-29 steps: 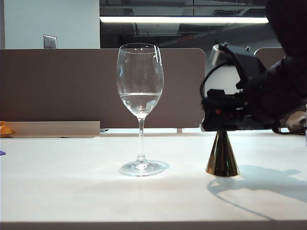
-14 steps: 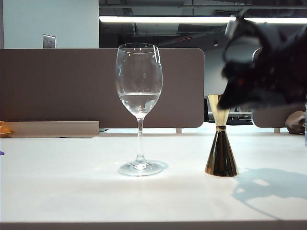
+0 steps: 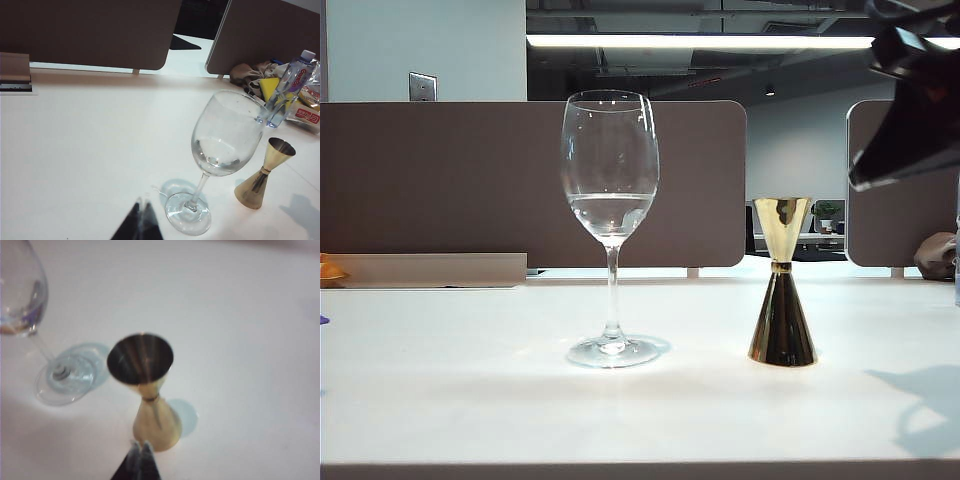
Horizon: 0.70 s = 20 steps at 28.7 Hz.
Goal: Pick up the jigger and pour the water inside into the glass.
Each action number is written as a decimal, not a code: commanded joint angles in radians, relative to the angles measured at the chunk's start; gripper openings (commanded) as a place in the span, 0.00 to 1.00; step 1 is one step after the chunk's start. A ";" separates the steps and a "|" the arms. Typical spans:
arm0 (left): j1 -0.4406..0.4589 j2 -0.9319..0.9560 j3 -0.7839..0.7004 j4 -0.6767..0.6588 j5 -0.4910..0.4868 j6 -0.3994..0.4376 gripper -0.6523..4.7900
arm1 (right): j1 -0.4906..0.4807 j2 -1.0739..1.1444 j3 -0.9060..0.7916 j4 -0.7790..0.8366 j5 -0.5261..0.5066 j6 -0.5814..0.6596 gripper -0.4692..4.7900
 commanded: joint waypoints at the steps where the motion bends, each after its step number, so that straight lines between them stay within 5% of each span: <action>1: 0.000 0.000 0.003 0.016 -0.002 0.002 0.12 | 0.000 0.003 0.002 -0.023 -0.046 0.037 0.10; 20: 0.000 0.000 0.003 0.014 0.002 0.002 0.12 | -0.003 -0.021 0.001 -0.027 -0.057 0.039 0.10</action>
